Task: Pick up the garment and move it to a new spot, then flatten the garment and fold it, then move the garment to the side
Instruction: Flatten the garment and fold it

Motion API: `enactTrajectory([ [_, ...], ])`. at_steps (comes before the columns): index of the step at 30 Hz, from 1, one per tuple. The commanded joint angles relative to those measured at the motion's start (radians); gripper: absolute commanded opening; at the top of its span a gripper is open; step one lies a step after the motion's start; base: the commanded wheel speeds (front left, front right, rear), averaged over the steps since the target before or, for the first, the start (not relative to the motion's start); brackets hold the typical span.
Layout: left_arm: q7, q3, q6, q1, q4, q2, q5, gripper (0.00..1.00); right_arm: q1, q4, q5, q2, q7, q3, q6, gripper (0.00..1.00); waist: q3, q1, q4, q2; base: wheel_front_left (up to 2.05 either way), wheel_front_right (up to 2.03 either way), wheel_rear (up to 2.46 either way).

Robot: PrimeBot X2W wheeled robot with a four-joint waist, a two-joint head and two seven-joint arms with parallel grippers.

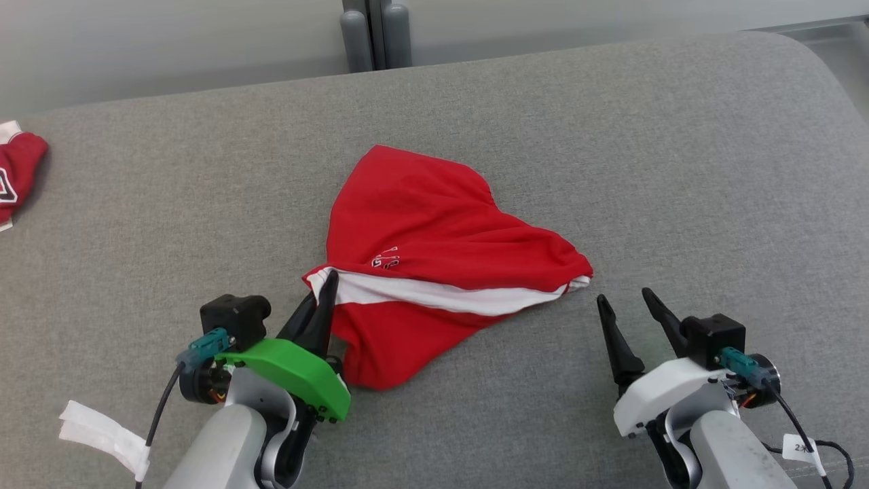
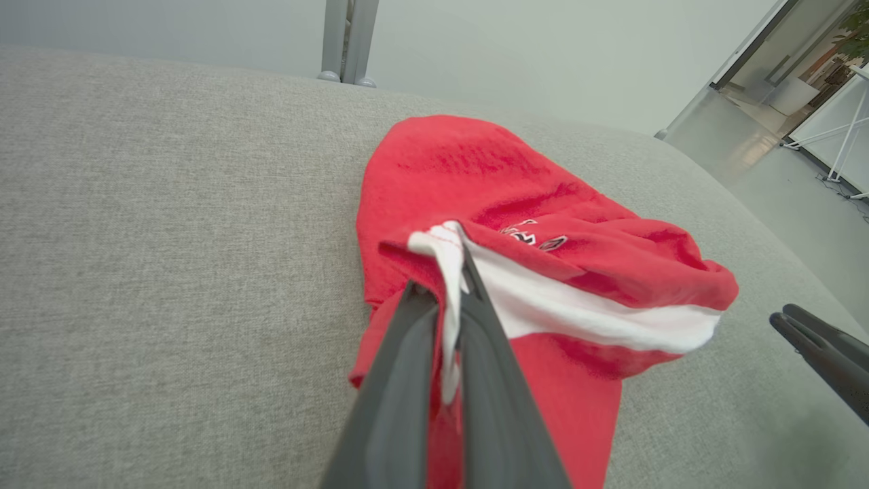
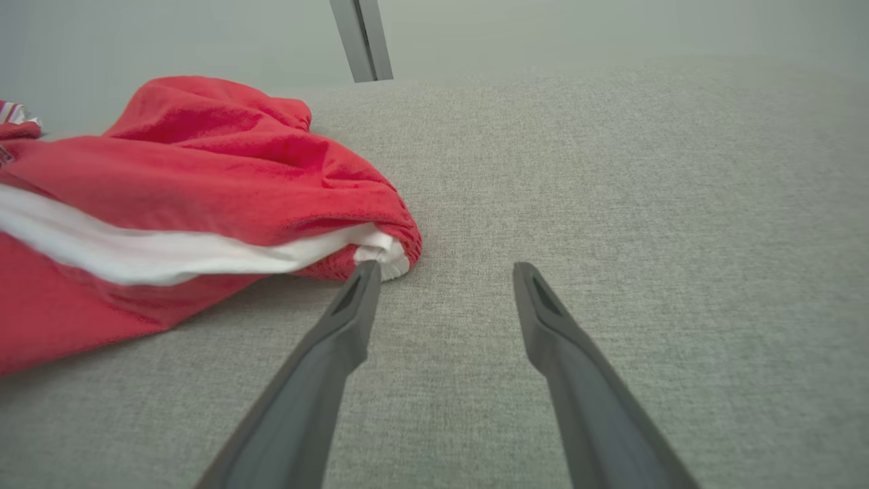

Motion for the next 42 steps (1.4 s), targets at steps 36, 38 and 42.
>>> enactTrajectory([
  [36, -0.145, 0.009, -0.015, 0.017, -0.099, 0.041, 0.007, 0.00, -0.149, 0.103, 0.020, -0.005, -0.001, 0.109, -0.001, 0.00, -0.037, 0.0000, 0.012, -0.0001, 0.00, 0.00, 0.00],
  [38, -0.150, 0.008, -0.019, 0.018, -0.124, 0.051, 0.011, 0.00, -0.144, 0.046, 0.005, -0.005, -0.001, 0.100, -0.001, 0.00, -0.055, 0.0000, 0.005, -0.0001, 0.00, 0.00, 0.00],
  [42, -0.142, 0.007, -0.021, -0.002, -0.193, 0.083, 0.030, 0.00, -0.136, -0.082, -0.031, -0.008, 0.015, 0.092, -0.001, 0.00, -0.093, 0.0000, -0.010, -0.0001, 0.00, 0.00, 0.00],
])
